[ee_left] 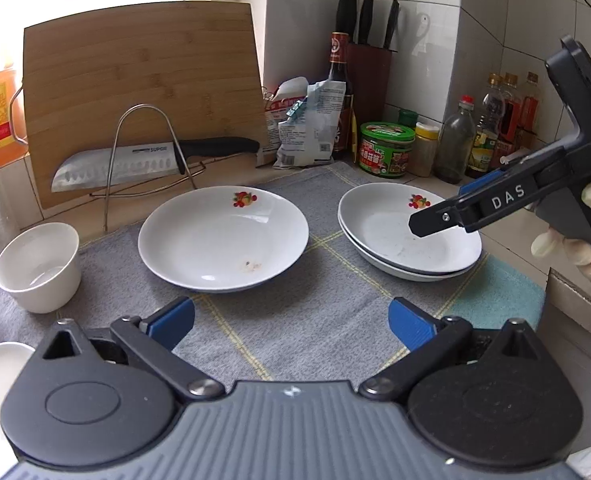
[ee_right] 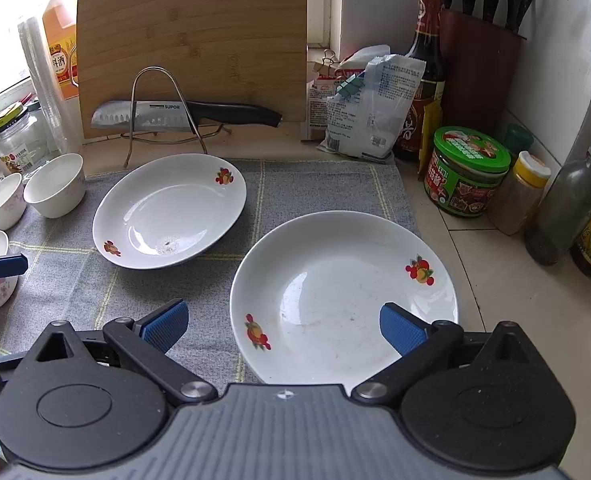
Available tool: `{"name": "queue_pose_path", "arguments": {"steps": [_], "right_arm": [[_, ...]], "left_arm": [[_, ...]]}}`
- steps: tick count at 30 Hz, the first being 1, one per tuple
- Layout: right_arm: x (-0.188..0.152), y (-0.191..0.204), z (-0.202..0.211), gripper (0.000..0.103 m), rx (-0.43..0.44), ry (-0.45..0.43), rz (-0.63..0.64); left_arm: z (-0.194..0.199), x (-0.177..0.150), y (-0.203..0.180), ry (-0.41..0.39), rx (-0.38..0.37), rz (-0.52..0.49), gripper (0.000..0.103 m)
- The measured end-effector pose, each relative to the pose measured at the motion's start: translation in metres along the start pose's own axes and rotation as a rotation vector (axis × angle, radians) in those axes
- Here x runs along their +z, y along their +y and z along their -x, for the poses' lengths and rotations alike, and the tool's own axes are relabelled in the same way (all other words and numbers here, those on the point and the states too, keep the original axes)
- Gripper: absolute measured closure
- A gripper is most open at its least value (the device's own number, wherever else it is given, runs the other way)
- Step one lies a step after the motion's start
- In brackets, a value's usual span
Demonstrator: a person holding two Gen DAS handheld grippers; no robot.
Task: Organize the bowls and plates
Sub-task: 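Move the right tool to the rim of the flower plate by the cutting board, then close the right tool on the flower plate's rim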
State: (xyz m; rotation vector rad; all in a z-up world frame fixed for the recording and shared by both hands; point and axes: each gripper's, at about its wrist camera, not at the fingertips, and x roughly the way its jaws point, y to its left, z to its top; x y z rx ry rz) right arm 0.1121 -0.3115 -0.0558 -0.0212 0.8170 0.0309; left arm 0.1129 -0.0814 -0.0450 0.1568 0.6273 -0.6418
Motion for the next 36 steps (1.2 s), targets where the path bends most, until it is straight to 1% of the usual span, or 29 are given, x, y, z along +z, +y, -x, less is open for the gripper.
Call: {"name": "queue_pose_path", "arguments": {"steps": [3, 6, 8, 12, 15, 18, 20, 23, 24, 26, 29, 31, 36], "right_arm": [[-0.007, 0.023, 0.010, 0.000, -0.042, -0.037, 0.014], [-0.015, 0.039, 0.015, 0.000, -0.076, -0.047, 0.042], [-0.017, 0.044, 0.014, 0.000, -0.094, -0.036, 0.053], [-0.012, 0.043, 0.008, 0.000, -0.071, -0.017, 0.069], [-0.002, 0.036, -0.002, 0.000, -0.037, -0.023, 0.098], [0.011, 0.029, -0.016, 0.000, 0.008, -0.020, 0.133], [0.022, 0.024, -0.028, 0.000, 0.054, -0.027, 0.159], [0.036, 0.017, -0.046, 0.000, 0.117, -0.025, 0.183], [0.040, 0.015, -0.052, 0.000, 0.135, -0.017, 0.191], [0.047, 0.012, -0.062, 0.000, 0.168, -0.009, 0.210], [0.057, 0.011, -0.075, 0.000, 0.232, 0.001, 0.254], [0.062, 0.013, -0.083, 0.000, 0.254, 0.016, 0.274], [0.072, 0.020, -0.099, 0.000, 0.291, 0.048, 0.302]], "left_arm": [[0.004, -0.004, 0.013, 0.000, 0.001, -0.007, 0.001], [0.004, -0.007, 0.020, 0.005, -0.013, -0.022, 0.001], [0.001, -0.009, 0.021, 0.013, -0.010, -0.019, 0.001], [-0.005, -0.010, 0.023, 0.025, -0.009, 0.014, 0.001], [-0.015, -0.006, 0.023, 0.030, 0.019, 0.033, 0.001], [-0.023, 0.000, 0.022, 0.048, 0.080, 0.067, 0.001], [-0.028, 0.004, 0.022, 0.054, 0.099, 0.087, 0.001], [-0.038, 0.008, 0.022, 0.081, 0.164, 0.113, 0.001], [-0.041, 0.009, 0.022, 0.090, 0.174, 0.125, 0.001], [-0.047, 0.011, 0.021, 0.105, 0.182, 0.140, 0.001], [-0.054, 0.011, 0.018, 0.122, 0.222, 0.141, 0.001], [-0.059, 0.010, 0.018, 0.139, 0.237, 0.155, 0.001], [-0.072, 0.006, 0.022, 0.175, 0.228, 0.175, 0.001]]}}
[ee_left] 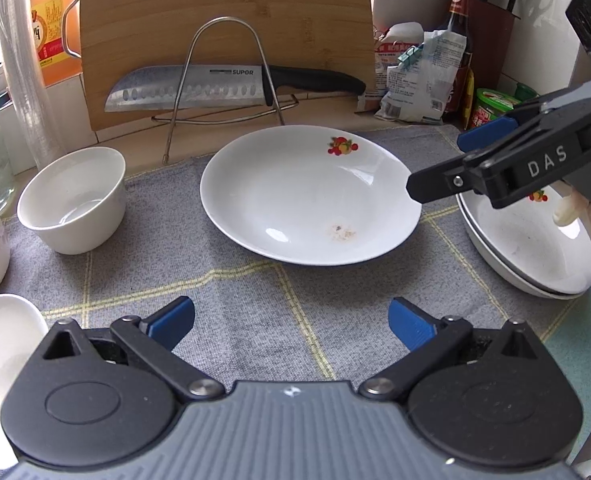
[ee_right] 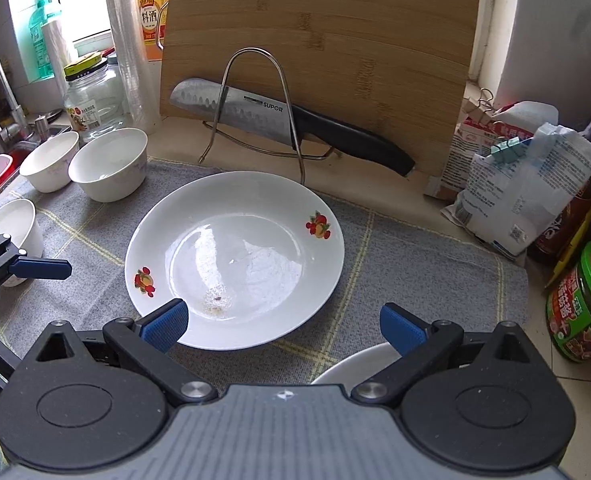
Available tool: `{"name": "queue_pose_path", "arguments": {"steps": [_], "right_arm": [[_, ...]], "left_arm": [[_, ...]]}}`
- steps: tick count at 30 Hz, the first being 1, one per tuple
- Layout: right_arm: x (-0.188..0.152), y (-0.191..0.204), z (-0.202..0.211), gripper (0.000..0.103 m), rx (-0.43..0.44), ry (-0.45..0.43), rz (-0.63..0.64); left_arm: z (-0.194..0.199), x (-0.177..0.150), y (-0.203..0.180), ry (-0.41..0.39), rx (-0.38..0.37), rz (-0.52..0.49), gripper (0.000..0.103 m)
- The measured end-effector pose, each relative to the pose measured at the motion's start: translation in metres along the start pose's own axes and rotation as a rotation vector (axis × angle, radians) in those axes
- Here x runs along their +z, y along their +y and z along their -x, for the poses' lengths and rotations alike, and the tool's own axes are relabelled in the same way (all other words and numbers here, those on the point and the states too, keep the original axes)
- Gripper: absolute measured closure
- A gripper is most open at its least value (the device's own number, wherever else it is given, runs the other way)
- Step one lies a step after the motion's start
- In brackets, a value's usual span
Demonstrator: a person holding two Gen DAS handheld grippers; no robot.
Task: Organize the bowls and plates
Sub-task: 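Close the right tool on the flower plate's rim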
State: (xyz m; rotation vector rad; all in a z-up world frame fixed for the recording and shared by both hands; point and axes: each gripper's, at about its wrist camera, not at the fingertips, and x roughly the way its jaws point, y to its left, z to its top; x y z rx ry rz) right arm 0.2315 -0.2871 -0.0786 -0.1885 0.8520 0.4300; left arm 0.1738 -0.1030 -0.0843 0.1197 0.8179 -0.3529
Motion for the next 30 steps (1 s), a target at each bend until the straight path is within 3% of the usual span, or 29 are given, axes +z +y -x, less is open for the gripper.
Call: {"name": "queue_pose_path", "arguments": {"steps": [12, 30], "right_arm": [[0.021, -0.018, -0.048, 0.000, 0.021, 0.124, -0.061], [0.038, -0.039, -0.094, 0.000, 0.144, 0.234, -0.143]], "left_arm": [[-0.036, 0.007, 0.004, 0.030, -0.049, -0.020, 0.001], [-0.054, 0.014, 0.003, -0.013, -0.015, -0.066, 0.000]]}}
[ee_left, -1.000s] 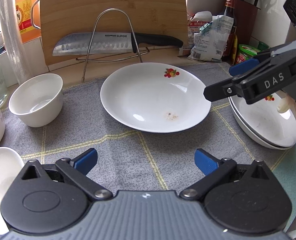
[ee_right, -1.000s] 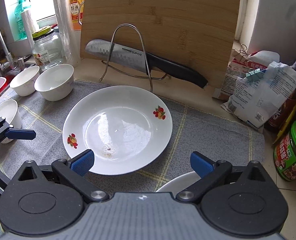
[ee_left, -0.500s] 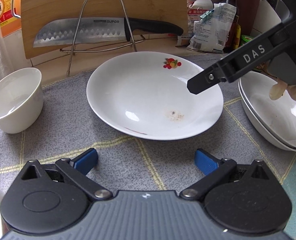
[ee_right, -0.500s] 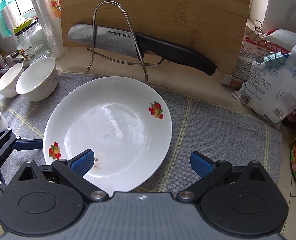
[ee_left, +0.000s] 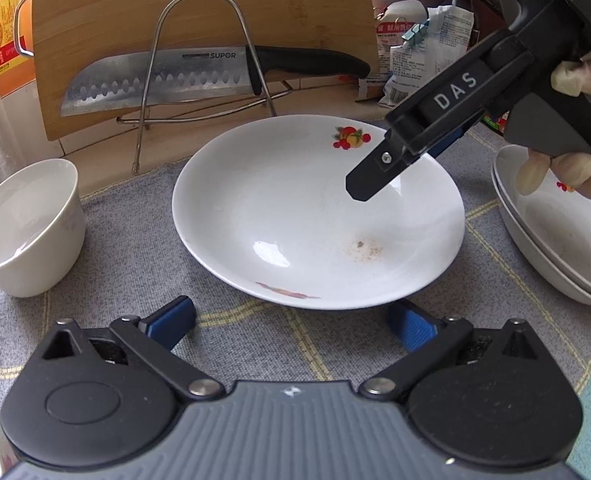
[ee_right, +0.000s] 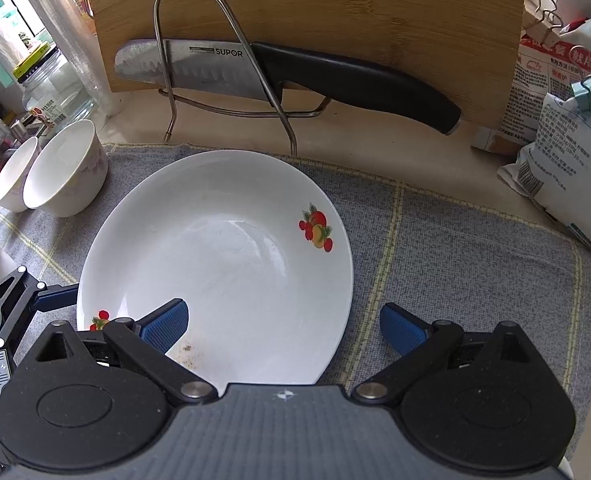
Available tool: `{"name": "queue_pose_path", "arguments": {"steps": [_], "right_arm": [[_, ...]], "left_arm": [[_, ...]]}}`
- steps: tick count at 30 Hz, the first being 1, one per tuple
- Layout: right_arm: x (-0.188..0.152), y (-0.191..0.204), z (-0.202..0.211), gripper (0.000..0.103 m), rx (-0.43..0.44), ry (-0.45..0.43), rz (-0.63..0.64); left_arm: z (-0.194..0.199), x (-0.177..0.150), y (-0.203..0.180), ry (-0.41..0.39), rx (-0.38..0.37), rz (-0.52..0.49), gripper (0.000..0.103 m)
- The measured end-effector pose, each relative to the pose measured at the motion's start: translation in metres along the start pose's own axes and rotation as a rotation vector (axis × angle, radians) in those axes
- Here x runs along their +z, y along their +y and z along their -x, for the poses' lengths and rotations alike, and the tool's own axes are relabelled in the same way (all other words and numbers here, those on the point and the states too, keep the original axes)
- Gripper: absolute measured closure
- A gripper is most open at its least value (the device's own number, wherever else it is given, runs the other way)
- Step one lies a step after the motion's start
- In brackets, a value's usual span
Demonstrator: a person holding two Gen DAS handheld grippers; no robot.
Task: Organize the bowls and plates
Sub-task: 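Close the right tool on the flower plate's rim, then lift the flower plate with the right tool and carry it toward the stack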
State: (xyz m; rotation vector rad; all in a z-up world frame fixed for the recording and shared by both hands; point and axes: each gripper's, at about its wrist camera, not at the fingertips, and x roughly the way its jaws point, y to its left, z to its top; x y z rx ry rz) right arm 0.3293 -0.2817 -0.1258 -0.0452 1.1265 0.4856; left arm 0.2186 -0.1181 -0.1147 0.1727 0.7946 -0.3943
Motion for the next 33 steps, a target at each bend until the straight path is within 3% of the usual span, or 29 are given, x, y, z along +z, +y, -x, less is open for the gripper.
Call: {"name": "queue_pose_path", "arguments": {"steps": [27, 33], "right_arm": [[0.035, -0.010, -0.018, 0.000, 0.180, -0.001, 0.065], [0.034, -0.009, -0.016, 0.012, 0.187, 0.003, 0.075]], "left_arm": [[-0.004, 0.004, 0.003, -0.042, -0.079, -0.091, 0.000], [-0.003, 0.004, 0.003, -0.047, -0.092, -0.128, 0.000]]}}
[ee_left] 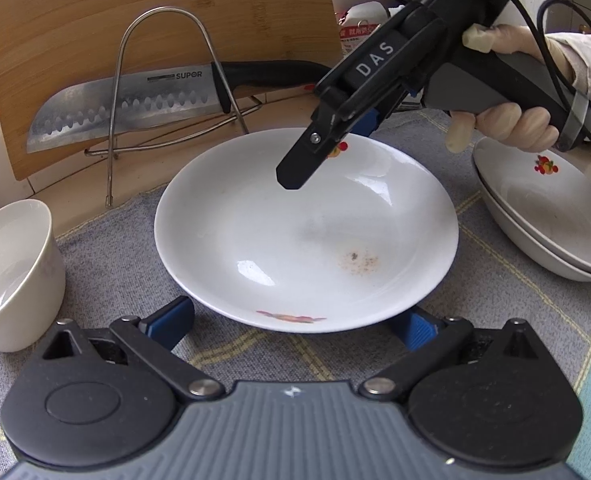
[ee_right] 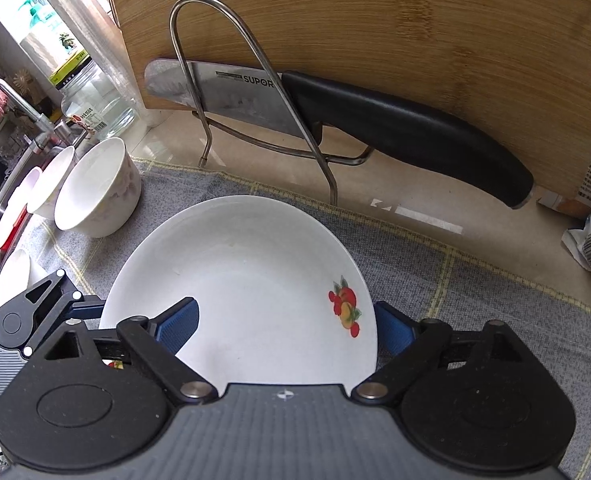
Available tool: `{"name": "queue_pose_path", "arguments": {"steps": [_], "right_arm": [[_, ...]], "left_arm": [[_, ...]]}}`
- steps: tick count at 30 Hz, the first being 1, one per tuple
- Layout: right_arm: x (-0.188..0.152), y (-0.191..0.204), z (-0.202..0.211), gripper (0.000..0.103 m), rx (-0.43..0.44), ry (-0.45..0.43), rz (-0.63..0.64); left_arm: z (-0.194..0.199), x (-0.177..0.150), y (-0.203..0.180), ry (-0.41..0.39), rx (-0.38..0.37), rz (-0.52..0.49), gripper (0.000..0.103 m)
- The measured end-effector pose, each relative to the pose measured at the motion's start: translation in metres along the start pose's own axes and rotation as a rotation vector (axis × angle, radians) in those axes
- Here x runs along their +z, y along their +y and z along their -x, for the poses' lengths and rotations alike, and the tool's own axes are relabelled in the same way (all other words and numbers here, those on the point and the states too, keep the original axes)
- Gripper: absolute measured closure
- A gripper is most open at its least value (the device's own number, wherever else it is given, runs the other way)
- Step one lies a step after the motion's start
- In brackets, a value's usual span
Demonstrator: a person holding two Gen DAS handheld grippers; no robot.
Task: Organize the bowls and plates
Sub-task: 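Lift the flower plate with the right tool and carry it toward the stack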
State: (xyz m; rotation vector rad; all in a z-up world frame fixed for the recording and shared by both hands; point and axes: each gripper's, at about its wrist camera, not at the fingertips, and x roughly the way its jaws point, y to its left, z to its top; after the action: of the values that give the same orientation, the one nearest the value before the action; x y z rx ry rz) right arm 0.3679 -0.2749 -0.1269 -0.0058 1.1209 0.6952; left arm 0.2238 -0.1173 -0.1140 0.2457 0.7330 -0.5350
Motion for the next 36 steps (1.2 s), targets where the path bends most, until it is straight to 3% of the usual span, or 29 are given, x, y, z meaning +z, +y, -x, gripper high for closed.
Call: {"name": "queue_pose_path", "arguments": {"steps": [14, 21, 36], "right_arm": [[0.001, -0.020, 0.008, 0.027, 0.068, 0.011, -0.090], [0.002, -0.021, 0.010, 0.031, 0.064, 0.015, -0.093], [0.004, -0.020, 0.009, 0.032, 0.061, 0.019, -0.077]], "left_arm": [[0.005, -0.004, -0.001, -0.022, -0.014, -0.053, 0.000], [0.006, -0.002, -0.004, -0.026, -0.009, -0.106, 0.000], [0.001, 0.000, 0.004, -0.023, -0.055, -0.095, 0.000]]}}
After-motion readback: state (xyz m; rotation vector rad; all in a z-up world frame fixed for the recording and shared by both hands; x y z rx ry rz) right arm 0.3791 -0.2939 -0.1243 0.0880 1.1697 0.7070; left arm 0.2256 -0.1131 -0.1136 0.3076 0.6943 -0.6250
